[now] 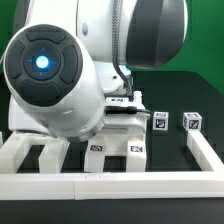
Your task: Assemble chair
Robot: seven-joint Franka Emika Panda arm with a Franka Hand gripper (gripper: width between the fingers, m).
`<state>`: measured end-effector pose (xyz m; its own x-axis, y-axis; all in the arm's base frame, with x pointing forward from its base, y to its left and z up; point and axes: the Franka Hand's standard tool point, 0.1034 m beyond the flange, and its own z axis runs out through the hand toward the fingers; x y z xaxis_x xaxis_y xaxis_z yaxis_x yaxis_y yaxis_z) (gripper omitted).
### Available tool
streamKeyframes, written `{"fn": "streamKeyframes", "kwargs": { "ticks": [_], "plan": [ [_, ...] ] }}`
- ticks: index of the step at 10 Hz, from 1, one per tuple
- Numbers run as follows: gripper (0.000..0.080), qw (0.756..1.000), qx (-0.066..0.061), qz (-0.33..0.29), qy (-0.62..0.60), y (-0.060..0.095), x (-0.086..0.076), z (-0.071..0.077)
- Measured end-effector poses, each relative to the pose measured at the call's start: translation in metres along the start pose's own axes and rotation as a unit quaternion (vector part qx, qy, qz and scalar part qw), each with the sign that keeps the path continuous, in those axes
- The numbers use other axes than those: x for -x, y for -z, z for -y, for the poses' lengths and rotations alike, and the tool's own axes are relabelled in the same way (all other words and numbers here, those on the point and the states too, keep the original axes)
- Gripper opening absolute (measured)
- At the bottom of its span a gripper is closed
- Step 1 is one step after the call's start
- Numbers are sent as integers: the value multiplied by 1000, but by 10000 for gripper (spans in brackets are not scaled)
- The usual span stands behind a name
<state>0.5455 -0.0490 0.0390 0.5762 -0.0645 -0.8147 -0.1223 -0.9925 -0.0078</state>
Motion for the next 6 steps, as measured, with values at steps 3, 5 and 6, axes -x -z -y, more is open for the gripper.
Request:
{"fn": "streamKeyframes", "kwargs": {
  "ticks": [3,5,6],
  "plan": [
    [649,1000,0,0,0,0,0,0],
    [649,1000,-2,-23,-1,8,-7,-5],
    [649,999,-4,-34,1,15,-8,-9]
  ]
}}
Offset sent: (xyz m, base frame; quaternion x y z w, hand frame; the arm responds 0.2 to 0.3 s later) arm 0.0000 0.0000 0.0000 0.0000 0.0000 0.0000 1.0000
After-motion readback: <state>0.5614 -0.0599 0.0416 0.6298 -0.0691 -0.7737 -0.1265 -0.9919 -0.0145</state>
